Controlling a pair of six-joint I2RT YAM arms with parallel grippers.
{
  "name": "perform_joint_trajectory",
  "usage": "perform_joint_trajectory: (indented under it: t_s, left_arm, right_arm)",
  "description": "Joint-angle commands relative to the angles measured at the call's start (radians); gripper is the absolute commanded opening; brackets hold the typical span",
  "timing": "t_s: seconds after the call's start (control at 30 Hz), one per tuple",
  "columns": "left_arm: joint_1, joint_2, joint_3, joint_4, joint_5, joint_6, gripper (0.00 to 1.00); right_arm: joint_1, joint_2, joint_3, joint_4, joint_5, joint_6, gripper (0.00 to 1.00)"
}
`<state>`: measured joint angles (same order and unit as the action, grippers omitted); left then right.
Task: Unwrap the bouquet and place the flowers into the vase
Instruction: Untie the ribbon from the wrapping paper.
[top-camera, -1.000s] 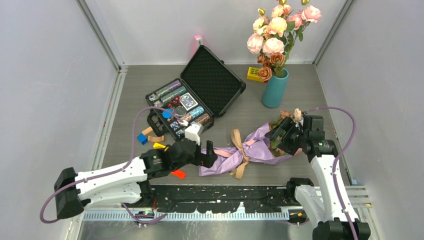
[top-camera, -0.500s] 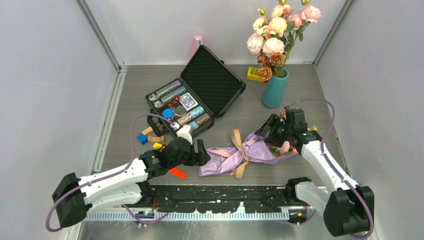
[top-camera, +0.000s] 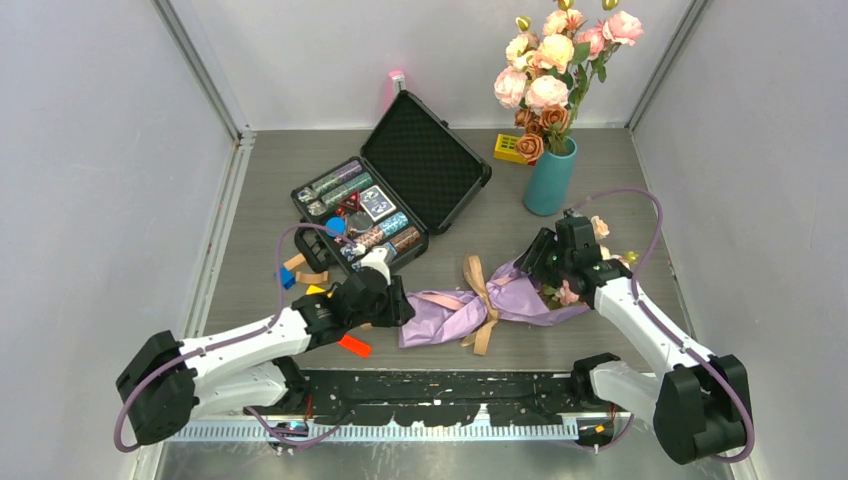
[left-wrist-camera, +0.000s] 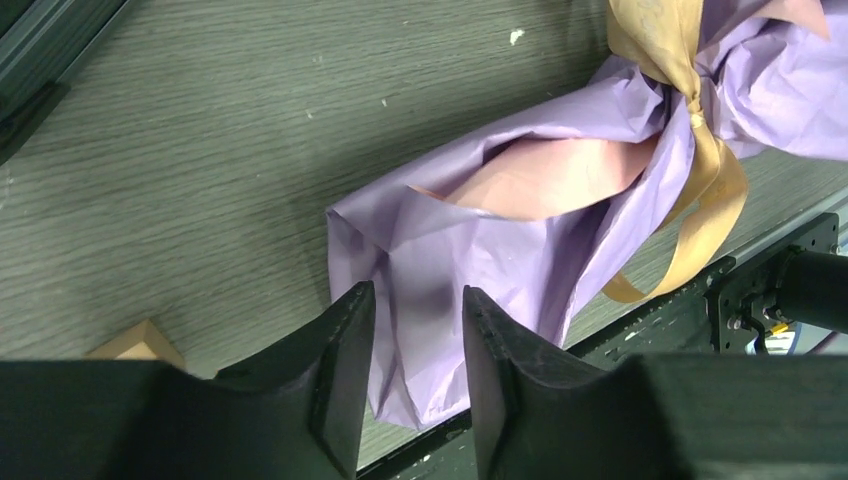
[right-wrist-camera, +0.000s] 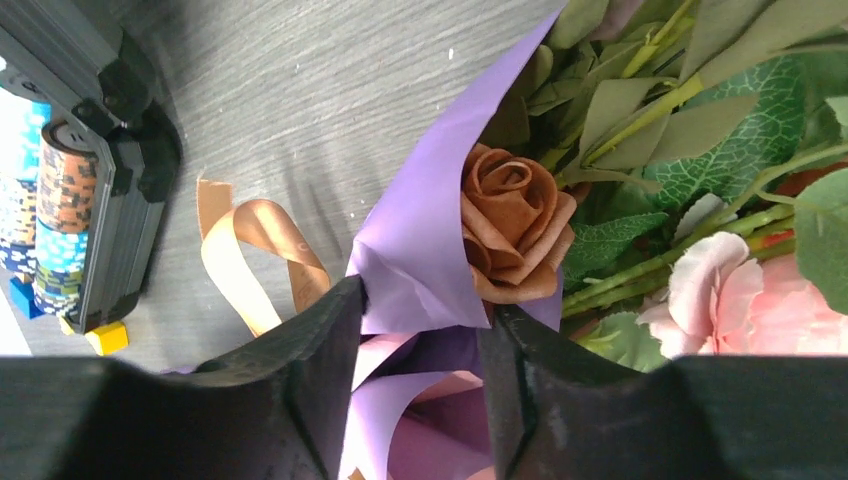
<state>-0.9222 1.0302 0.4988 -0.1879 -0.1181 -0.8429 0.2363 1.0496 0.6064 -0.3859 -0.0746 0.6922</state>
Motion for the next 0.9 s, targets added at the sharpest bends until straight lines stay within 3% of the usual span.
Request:
perform_joint_trajectory:
  t_s: [0.0,0.07,0.17,0.23,0.27,0.63,0.87]
  left_arm:
    - [0.009,0.033,0.015,0.098,0.015,0.026,0.36]
    - [0.015,0.055,0.012,0.116,0.022,0.028,0.3]
    - [0.021,0.089,0.008,0.147,0.03,0.039,0.14]
    - [0.025,0.109,0.006,0.168,0.031,0.045,0.03]
    - [0.027,0.114,0.006,0.174,0.03,0.048,0.0]
    - [0.046,-0.009,-0.023,0.084,-0.011,0.068,0.0]
    - [0.051,-0.12,-0.066,-0.004,-0.007,0.056,0.0]
  right_arm:
    - [0.005,0.028,-0.019,0.124,0.053,0.003,0.44]
    - [0.005,0.046,-0.027,0.16,0.041,-0.002,0.34]
    - [0.007,0.07,-0.04,0.217,0.02,-0.009,0.2]
    - [0.012,0.095,-0.04,0.273,0.007,-0.018,0.05]
    - [0.018,0.101,-0.04,0.285,0.006,-0.022,0.02]
    - [0.111,0.21,-0.029,0.549,0.039,-0.048,0.0]
    - [0.155,0.269,-0.019,0.615,0.099,-0.045,0.0]
